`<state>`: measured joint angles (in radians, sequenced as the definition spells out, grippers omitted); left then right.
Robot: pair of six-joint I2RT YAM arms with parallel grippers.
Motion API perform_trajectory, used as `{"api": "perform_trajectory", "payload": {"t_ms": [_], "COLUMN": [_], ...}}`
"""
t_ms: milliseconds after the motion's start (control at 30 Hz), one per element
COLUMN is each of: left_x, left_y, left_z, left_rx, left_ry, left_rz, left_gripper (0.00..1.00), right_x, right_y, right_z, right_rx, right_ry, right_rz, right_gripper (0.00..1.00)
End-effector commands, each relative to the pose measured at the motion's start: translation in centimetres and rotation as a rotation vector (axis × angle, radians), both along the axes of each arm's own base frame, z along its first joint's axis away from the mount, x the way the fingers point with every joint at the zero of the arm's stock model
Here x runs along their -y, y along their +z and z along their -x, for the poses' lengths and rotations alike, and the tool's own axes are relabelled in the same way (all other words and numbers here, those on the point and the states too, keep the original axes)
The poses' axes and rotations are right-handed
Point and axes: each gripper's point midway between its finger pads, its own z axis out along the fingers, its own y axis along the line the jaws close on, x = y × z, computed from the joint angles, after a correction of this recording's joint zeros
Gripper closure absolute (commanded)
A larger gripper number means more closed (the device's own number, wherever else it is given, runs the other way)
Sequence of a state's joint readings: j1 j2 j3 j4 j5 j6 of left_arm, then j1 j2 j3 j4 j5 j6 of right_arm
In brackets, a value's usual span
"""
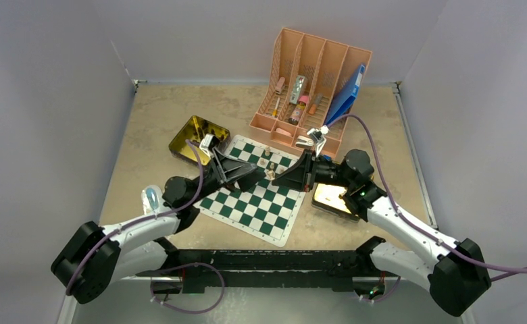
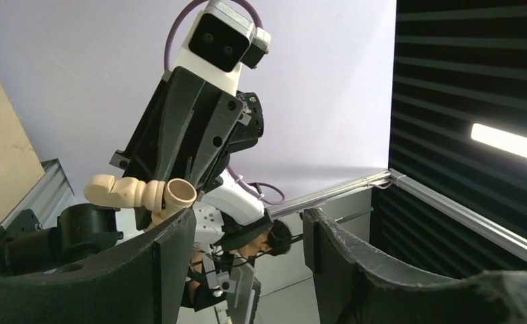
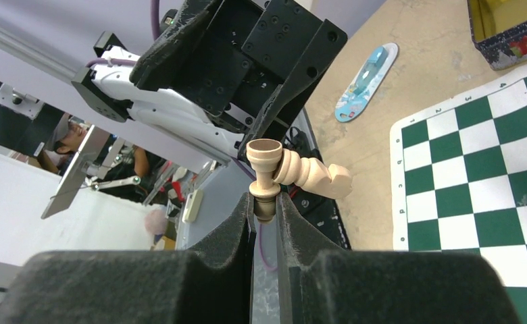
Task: Set up the chess pieces on the board
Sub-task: Pick up the chess piece from the storage box.
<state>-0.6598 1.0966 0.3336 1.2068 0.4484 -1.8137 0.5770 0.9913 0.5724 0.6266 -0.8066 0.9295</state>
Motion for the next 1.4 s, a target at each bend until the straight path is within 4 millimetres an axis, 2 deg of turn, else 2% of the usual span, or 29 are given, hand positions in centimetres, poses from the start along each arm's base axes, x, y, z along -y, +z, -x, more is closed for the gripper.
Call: {"api": "perform_trajectory", "payload": {"t_ms": [0, 133, 333, 433, 667, 833, 1100, 1367], "left_x": [-0.7, -1.0, -1.0, -0.7, 0.4, 0.5, 0.6, 0.6], "left_y": [-1.1, -2.6, -2.4, -2.3, -1.0, -0.3, -0.8, -1.4], "left_z": [-0.1, 0.0, 0.2, -0.1, -0.2, -0.4, -1.1, -1.1], "left_rx": [-0.012, -0.054, -0.028, -0.049, -0.043, -0.051, -0.120, -0.173], "left_ry": [0.053, 0.061, 0.067, 0.060, -0.004, -0.016, -0.004, -0.016], "left_rz": [-0.014, -0.044, -0.065, -0.067, -0.057, -0.023, -0.039, -0.046], "left_gripper": [0.39, 0.32, 0.19, 0.17, 0.17, 0.20, 0.20, 0.29], "right_x": [0.1, 0.0, -0.1, -0.1, -0.1, -0.5, -1.2, -1.6], "right_y": [0.9, 2.5, 4.3, 4.6, 4.6, 4.6, 3.4, 1.8], "right_z": [0.7, 0.3, 0.4, 0.9, 1.2, 1.5, 1.6, 1.3], "right_rx": [0.072, 0.105, 0.117, 0.116, 0.112, 0.108, 0.095, 0.077], "right_ry": [0.024, 0.014, 0.020, 0.034, 0.040, 0.057, 0.070, 0.068], "right_rz": [-0.008, -0.032, -0.064, -0.082, -0.090, -0.094, -0.068, -0.031], "right_gripper": [1.00, 1.00, 1.00, 1.00, 1.00, 1.00, 1.00, 1.00]}}
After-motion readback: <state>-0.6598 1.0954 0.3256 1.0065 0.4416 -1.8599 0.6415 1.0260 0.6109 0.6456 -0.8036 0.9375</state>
